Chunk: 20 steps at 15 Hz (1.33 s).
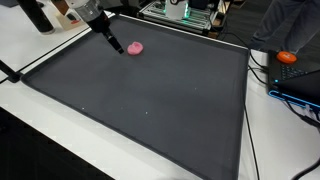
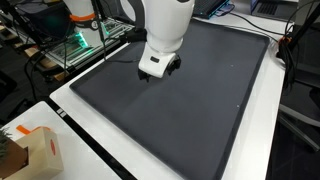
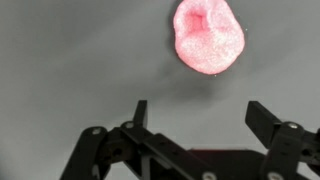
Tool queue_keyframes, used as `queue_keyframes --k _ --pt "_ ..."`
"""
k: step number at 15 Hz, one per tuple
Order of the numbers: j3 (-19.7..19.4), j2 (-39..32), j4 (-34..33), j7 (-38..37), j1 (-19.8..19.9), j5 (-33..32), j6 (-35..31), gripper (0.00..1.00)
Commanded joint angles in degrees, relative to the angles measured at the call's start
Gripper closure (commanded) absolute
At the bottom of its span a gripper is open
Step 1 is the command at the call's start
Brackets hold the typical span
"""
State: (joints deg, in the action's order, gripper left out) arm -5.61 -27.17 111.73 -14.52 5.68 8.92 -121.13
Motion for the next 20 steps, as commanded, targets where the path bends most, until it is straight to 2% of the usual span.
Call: queue_keyframes --k 1,10,15,20 --pt "-1.53 2.08 3.18 -5.84 0.9 4.36 -0.52 0.0" --pt "-4.39 6.11 9.95 -18.68 2.62 15.79 -0.93 0.0" --pt "-4.87 8.13 14.96 -22.36 4.38 24.9 -2.33 0.0" --pt "-5.63 9.69 18.93 -22.73 4.81 30.35 -6.65 0.0"
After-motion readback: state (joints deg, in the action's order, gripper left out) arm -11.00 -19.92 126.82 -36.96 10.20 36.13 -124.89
